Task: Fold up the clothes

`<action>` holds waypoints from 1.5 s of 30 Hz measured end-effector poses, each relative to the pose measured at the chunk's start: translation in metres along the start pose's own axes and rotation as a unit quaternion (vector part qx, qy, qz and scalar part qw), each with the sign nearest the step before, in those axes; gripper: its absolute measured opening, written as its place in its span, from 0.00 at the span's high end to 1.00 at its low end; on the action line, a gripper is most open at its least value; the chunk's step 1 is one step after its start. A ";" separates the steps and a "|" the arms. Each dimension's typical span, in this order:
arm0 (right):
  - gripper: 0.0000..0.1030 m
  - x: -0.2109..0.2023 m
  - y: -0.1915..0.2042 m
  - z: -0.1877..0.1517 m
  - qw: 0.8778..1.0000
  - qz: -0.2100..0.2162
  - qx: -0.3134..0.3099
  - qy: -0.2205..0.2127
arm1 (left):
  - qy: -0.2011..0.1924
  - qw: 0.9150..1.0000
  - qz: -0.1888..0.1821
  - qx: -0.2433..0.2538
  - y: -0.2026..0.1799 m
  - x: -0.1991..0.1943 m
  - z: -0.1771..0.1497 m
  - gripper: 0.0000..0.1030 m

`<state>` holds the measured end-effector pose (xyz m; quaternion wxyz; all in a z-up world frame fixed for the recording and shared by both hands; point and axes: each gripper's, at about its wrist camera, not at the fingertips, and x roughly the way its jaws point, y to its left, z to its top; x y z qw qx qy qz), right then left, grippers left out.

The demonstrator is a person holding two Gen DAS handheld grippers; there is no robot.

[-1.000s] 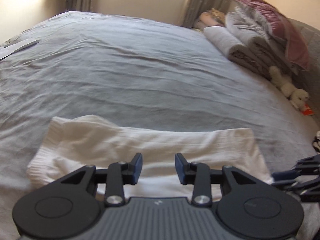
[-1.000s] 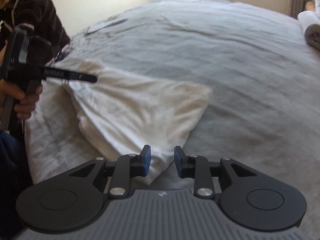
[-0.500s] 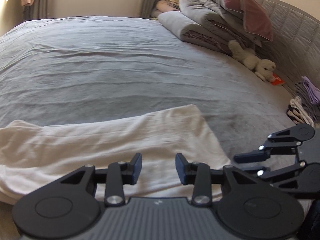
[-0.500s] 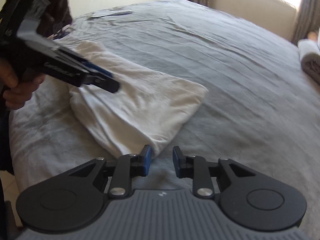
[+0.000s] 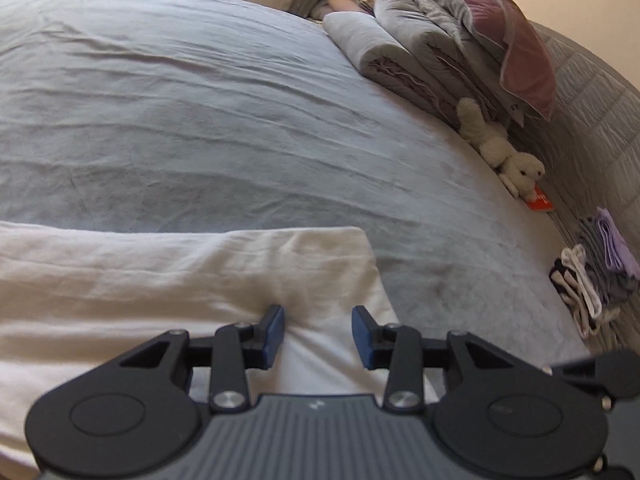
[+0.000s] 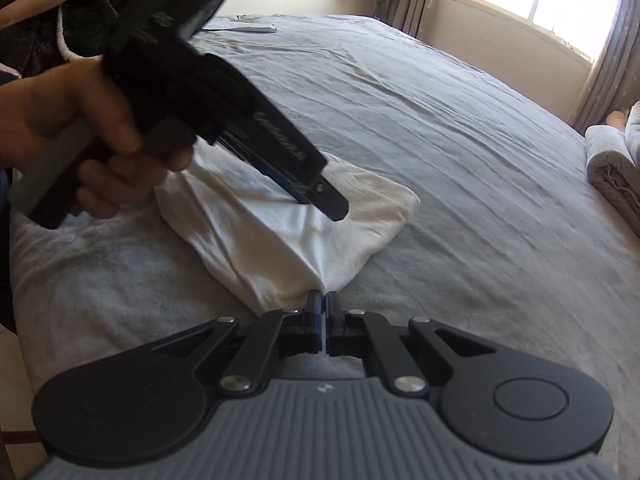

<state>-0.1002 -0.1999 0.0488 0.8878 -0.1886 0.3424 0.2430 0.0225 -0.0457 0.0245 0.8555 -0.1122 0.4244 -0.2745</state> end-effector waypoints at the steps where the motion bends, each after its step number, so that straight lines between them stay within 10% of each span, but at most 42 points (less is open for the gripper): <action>1: 0.98 0.000 0.002 -0.001 1.000 -0.002 -0.004 0.002 | -0.002 1.000 0.001 -0.005 0.000 0.001 0.002 0.63; 32: 0.98 -0.011 0.026 -0.020 0.999 -0.013 -0.037 0.003 | 0.005 1.000 -0.006 0.027 -0.027 0.019 0.007 0.64; 45: 0.90 -0.013 0.010 -0.020 0.998 0.051 -0.021 0.016 | -0.005 0.997 0.006 0.072 -0.032 -0.002 -0.009 0.60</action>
